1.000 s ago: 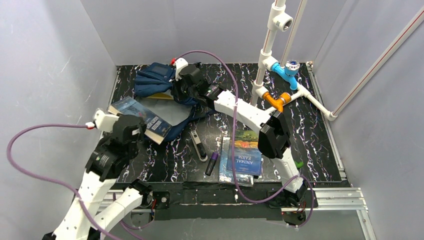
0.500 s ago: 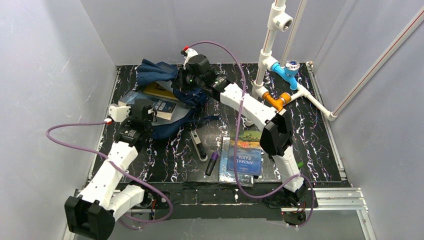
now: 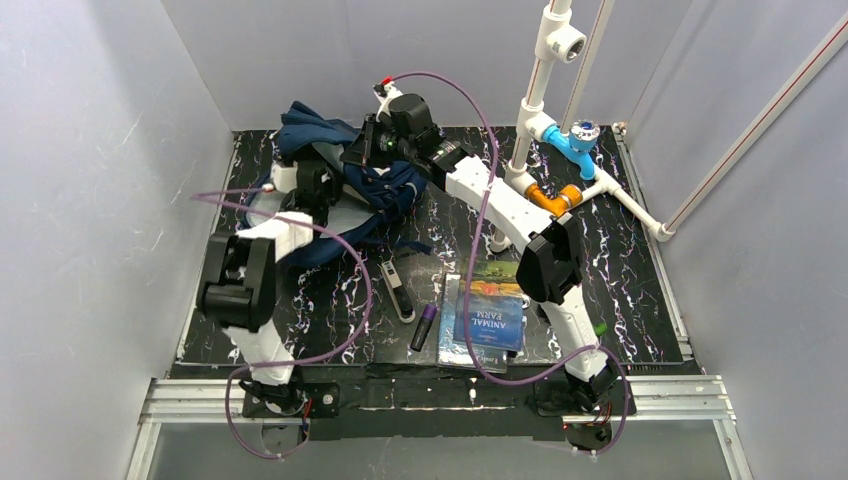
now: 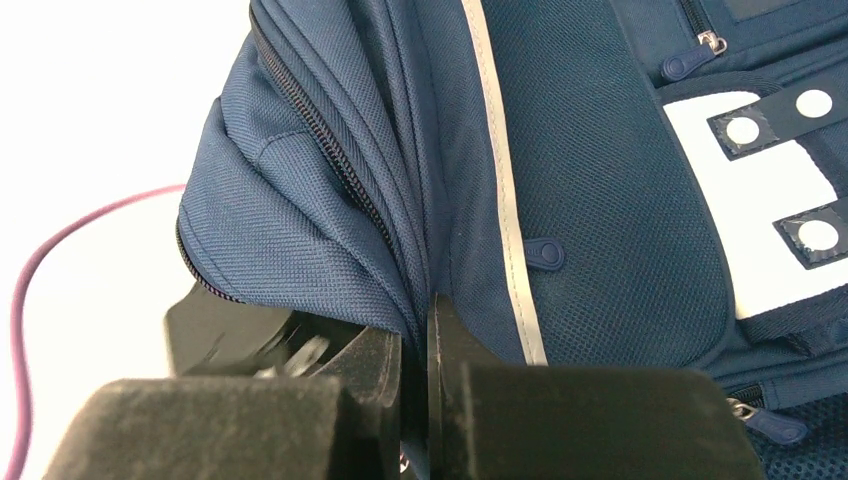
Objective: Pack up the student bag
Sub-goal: Place the book in the student bag.
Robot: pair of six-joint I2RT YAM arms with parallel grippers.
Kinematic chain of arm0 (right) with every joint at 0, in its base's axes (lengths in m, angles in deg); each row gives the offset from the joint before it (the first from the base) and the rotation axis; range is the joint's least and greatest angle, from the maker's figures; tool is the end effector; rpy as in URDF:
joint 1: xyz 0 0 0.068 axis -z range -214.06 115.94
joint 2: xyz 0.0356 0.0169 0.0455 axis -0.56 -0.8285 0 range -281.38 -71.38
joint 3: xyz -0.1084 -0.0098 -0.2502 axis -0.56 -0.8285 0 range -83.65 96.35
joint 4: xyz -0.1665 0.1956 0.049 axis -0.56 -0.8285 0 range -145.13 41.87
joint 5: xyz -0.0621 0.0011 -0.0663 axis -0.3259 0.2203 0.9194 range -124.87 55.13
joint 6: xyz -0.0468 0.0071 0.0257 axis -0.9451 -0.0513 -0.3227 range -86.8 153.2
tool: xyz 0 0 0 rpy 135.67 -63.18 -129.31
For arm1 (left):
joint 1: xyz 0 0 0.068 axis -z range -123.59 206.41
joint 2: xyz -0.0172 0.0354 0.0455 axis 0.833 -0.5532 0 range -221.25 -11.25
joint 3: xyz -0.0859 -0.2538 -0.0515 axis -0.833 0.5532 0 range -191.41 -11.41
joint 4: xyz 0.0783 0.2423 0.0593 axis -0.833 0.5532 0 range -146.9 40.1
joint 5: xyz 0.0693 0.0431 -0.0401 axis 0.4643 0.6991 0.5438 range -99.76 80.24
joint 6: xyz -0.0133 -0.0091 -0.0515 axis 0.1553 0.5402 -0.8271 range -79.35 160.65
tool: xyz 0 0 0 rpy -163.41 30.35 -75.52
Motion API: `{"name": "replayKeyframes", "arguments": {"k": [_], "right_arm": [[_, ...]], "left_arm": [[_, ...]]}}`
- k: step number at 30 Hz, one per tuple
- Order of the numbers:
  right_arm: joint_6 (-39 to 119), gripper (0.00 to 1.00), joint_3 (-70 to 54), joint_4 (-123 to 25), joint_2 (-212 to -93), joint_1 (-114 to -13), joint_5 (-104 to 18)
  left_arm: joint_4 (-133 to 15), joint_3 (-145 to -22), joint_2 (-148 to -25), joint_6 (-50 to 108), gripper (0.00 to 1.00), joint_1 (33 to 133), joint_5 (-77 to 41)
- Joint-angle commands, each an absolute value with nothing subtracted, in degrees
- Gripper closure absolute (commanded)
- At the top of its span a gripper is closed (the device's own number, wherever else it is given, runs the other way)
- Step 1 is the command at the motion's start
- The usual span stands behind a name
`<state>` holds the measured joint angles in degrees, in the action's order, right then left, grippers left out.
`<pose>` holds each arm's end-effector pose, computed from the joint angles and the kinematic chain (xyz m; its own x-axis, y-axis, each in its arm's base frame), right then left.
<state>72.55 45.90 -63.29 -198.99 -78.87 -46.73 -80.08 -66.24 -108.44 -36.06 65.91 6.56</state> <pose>0.3707 0.3787 0.3661 -0.6527 0.2262 -0.7231 -0.5403 0.5300 0.6536 0.3731 -0.0523 0.2191 0.0262 -0.9514 -0.3070 -0.3390 0.2804 -0.8980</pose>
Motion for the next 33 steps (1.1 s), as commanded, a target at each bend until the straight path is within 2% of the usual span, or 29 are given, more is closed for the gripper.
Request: {"name": "replayKeyframes", "arguments": {"k": [1, 2, 3, 4, 5, 8, 9, 10, 19, 27, 30, 33], "right_arm": [[74.6, 0.99, 50.4, -53.1, -196.3, -77.7, -48.4], [74.0, 0.99, 50.2, -53.3, -196.1, -77.7, -48.3], [73.2, 0.99, 50.0, -53.7, -196.0, -77.6, -48.0], [72.5, 0.99, 49.8, -54.3, -195.9, -77.4, -47.6], [71.8, 0.99, 49.6, -54.9, -195.7, -77.3, -47.2], [69.4, 0.99, 48.8, -56.3, -195.7, -76.8, -45.8], [68.7, 0.99, 48.6, -56.6, -195.7, -76.6, -45.3], [67.8, 0.99, 48.4, -57.0, -195.6, -76.5, -45.0], [60.9, 0.99, 46.7, -61.3, -195.5, -76.1, -38.4], [56.9, 0.99, 45.7, -65.0, -197.4, -76.9, -35.1], [55.6, 0.99, 46.8, -66.2, -199.0, -78.0, -33.2], [52.8, 0.99, 49.7, -69.7, -200.9, -79.9, -30.5]], "left_arm": [[-87.4, -80.8, -119.6, -27.3, 1.00, 64.9, -2.0], [-83.7, -83.5, -121.4, -27.9, 1.00, 64.4, -4.1], [-78.0, -86.1, -122.5, -29.1, 0.85, 64.0, -5.5], [-74.4, -87.5, -122.9, -29.1, 0.57, 63.7, -5.9], [-70.9, -87.7, -122.6, -29.8, 0.43, 63.6, -5.0], [-66.0, -85.4, -118.5, -27.4, 0.24, 63.4, -3.0], [-63.0, -85.5, -116.8, -25.9, 0.10, 63.4, -2.7], [-58.6, -86.3, -115.4, -25.1, 0.03, 63.2, -1.9], [-30.8, -82.6, -97.9, -8.2, 0.02, 61.9, -4.5], [-25.0, -72.1, -72.3, 6.2, 0.02, 61.5, -7.5], [-18.8, -73.5, -66.7, 9.9, 0.04, 61.5, -18.2], [-23.2, -68.0, -61.4, 8.2, 0.06, 61.5, -38.7]]}}
